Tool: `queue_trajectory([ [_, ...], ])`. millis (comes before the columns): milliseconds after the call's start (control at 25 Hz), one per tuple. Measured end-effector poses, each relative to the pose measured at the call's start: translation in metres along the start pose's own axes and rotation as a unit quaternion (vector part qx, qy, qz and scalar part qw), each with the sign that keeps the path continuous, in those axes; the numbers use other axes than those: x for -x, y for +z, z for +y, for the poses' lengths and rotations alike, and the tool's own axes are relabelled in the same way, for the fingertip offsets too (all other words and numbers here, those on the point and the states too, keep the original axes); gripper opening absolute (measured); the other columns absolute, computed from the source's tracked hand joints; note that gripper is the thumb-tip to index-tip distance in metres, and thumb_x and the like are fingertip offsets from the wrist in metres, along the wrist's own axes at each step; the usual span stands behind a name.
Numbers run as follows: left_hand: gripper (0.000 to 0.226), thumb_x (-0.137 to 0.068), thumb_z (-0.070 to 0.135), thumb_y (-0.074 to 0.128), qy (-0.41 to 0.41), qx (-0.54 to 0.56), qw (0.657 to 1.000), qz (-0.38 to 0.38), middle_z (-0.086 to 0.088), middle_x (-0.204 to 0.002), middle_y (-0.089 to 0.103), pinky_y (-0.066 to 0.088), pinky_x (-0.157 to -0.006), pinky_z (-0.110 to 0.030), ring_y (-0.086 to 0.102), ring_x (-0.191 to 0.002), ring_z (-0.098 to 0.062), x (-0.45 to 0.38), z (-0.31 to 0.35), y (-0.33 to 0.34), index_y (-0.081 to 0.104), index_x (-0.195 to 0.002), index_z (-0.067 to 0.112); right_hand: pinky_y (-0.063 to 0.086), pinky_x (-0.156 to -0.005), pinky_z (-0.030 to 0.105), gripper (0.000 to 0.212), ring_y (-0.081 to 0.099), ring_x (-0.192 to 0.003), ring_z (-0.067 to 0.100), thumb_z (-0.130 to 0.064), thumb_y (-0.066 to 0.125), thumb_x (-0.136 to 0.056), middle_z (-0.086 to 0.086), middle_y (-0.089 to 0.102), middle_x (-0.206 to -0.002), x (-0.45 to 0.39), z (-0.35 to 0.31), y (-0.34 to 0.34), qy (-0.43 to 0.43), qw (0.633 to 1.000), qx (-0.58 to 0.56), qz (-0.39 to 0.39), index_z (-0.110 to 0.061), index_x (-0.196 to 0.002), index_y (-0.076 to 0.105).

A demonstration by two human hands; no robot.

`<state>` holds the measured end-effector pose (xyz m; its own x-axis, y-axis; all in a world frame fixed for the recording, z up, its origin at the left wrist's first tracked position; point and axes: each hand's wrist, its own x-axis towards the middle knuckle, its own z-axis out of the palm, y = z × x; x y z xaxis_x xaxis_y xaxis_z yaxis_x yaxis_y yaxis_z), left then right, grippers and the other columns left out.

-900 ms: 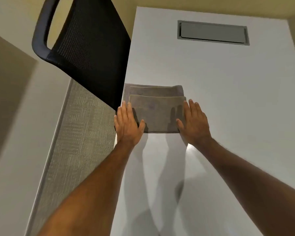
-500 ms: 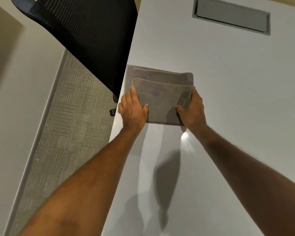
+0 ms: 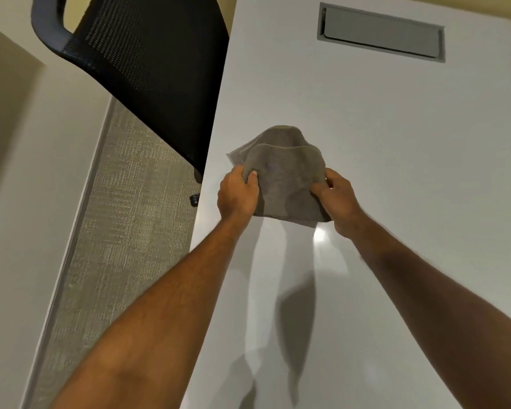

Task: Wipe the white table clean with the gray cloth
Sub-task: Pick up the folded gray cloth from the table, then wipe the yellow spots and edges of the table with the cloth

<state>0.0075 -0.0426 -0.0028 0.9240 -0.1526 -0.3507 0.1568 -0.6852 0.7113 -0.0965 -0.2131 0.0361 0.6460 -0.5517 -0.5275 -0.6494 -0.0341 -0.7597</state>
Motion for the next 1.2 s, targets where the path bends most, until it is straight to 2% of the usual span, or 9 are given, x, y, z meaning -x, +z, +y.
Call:
queue_trajectory([
  [80,0.037,-0.107,0.042,0.051,0.000,0.044,0.999,-0.032,-0.008,-0.128,0.069,0.056,-0.095,-0.040,0.066,-0.116,-0.028,0.022,0.008,-0.001,0.061,-0.131,0.016,0.055,-0.082,0.025,0.034,0.066,-0.113,0.021,-0.017,0.056,-0.105,0.001,0.069,-0.126,0.024,0.006,-0.015,-0.019,0.999,-0.027,0.024,-0.019,-0.139,0.063],
  [160,0.042,-0.107,0.041,0.051,0.002,0.063,0.996,-0.056,-0.008,-0.136,0.067,0.054,-0.101,-0.040,0.065,-0.120,-0.026,0.050,0.018,-0.003,0.058,-0.139,0.015,0.058,-0.085,0.028,0.040,0.067,-0.115,0.021,-0.011,0.055,-0.104,0.002,0.069,-0.132,0.050,0.015,-0.035,0.001,0.996,-0.075,0.046,-0.020,-0.143,0.062],
  [480,0.034,-0.106,0.038,0.053,0.038,0.019,0.982,-0.184,-0.007,-0.119,0.071,0.054,-0.089,-0.032,0.065,-0.103,-0.024,0.210,0.006,0.035,0.063,-0.124,0.012,0.057,-0.101,0.046,0.040,0.066,-0.122,0.025,-0.012,0.055,-0.104,0.001,0.071,-0.134,0.217,0.124,-0.126,0.089,0.982,-0.125,0.107,-0.024,-0.141,0.064],
  [600,0.031,-0.107,0.037,0.053,0.056,0.007,0.973,-0.224,-0.001,-0.113,0.068,0.053,-0.088,-0.032,0.066,-0.105,-0.025,0.282,-0.005,0.055,0.064,-0.123,0.012,0.058,-0.097,0.038,0.039,0.066,-0.121,0.024,-0.011,0.057,-0.103,0.002,0.071,-0.133,0.284,0.179,-0.149,0.117,0.971,-0.156,0.136,-0.023,-0.140,0.065],
  [720,0.036,-0.107,0.038,0.051,0.068,-0.019,0.964,-0.255,-0.006,-0.124,0.070,0.055,-0.098,-0.038,0.066,-0.113,-0.027,0.348,-0.018,0.070,0.063,-0.130,0.013,0.053,-0.086,0.024,0.041,0.066,-0.115,0.020,-0.007,0.059,-0.101,0.002,0.071,-0.131,0.339,0.231,-0.164,0.139,0.957,-0.182,0.180,-0.022,-0.140,0.065],
  [880,0.040,-0.108,0.039,0.049,0.078,-0.070,0.955,-0.277,-0.010,-0.134,0.067,0.054,-0.108,-0.047,0.064,-0.120,-0.031,0.417,-0.027,0.088,0.058,-0.136,0.012,0.051,-0.081,0.018,0.044,0.064,-0.098,0.002,-0.003,0.058,-0.101,-0.011,0.071,-0.116,0.394,0.288,-0.178,0.143,0.950,-0.196,0.196,-0.021,-0.141,0.065],
  [920,0.040,-0.108,0.039,0.049,0.082,-0.078,0.954,-0.279,-0.010,-0.134,0.066,0.053,-0.108,-0.047,0.064,-0.120,-0.031,0.429,-0.028,0.092,0.058,-0.137,0.013,0.051,-0.080,0.018,0.045,0.063,-0.098,0.002,-0.002,0.058,-0.101,-0.010,0.071,-0.116,0.403,0.298,-0.181,0.140,0.951,-0.192,0.197,-0.020,-0.142,0.065],
  [1080,0.040,-0.108,0.041,0.049,0.102,-0.075,0.959,-0.252,-0.009,-0.133,0.067,0.055,-0.107,-0.047,0.065,-0.117,-0.028,0.459,-0.035,0.110,0.059,-0.136,0.015,0.051,-0.092,0.030,0.048,0.061,-0.116,0.023,-0.001,0.056,-0.100,0.007,0.066,-0.132,0.413,0.324,-0.195,0.108,0.964,-0.145,0.195,-0.014,-0.146,0.061],
  [1200,0.041,-0.107,0.043,0.049,0.099,-0.070,0.967,-0.223,-0.007,-0.137,0.065,0.052,-0.103,-0.037,0.062,-0.112,-0.021,0.468,-0.040,0.117,0.056,-0.139,0.018,0.047,-0.099,0.032,0.048,0.060,-0.119,0.027,-0.003,0.055,-0.101,0.010,0.060,-0.124,0.403,0.331,-0.206,0.074,0.975,-0.082,0.191,-0.016,-0.146,0.062],
])
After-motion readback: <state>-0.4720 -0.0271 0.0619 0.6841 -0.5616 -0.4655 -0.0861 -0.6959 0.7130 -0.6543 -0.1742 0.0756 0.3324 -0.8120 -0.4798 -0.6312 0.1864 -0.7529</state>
